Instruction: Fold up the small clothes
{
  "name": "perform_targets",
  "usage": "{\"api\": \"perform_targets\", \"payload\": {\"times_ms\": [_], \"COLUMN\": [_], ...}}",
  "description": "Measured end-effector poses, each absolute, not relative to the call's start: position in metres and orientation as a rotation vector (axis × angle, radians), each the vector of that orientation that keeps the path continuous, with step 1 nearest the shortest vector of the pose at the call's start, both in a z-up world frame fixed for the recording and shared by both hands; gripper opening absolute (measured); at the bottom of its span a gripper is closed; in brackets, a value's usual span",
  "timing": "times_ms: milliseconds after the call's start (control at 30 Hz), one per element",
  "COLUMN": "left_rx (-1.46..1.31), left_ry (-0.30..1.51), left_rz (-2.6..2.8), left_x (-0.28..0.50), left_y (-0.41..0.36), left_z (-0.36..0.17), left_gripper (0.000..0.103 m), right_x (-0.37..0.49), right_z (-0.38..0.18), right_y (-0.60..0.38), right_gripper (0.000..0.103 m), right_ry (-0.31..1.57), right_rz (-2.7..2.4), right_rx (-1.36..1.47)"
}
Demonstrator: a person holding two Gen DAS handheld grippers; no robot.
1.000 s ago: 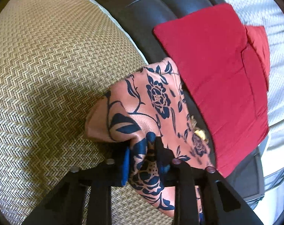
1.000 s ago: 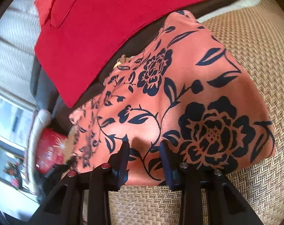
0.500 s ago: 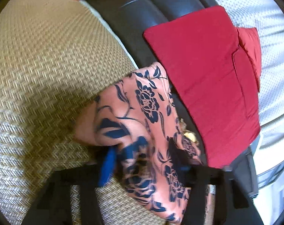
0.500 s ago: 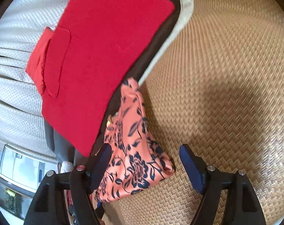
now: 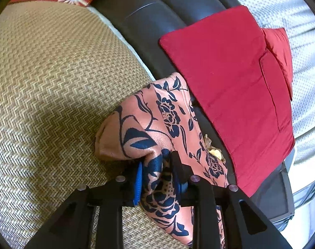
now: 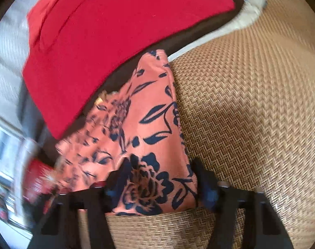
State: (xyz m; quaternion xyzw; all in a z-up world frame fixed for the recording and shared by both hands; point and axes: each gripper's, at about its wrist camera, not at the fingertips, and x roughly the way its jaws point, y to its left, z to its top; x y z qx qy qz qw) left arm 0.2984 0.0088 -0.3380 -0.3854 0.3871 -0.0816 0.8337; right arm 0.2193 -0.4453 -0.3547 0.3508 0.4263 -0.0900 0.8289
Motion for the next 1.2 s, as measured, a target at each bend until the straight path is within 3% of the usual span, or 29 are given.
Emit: {"api": "perform_targets", "payload": {"times_ms": [133, 433, 967, 1200], "left_rx": [-0.755, -0.668, -0.475, -0.483], "left_ry": [0.801, 0.802, 0.864, 0.87], "left_rz": [-0.167, -0.188, -0.204, -0.179], "left_x": [0.296, 0.27, 0.189, 0.191], "left_y": [0.004, 0.005, 0.033, 0.037], "left_z": [-0.334, -0.312, -0.316, -0.321], "left_gripper": [0.016, 0.012, 0.012, 0.012], "right_x": [0.227, 0.218, 0.191, 0.184], "right_z": [-0.35, -0.337, -0.347, -0.351], "right_y": [-0.423, -0.412, -0.409, -0.415], "right_gripper": [0.03, 0.018, 0.017, 0.017], "right_ry": [0.924, 0.931, 0.956, 0.949], "right_rz": [-0.225, -0.243, -0.198, -0.228], "right_rx": [0.597, 0.441, 0.418, 0.457]}}
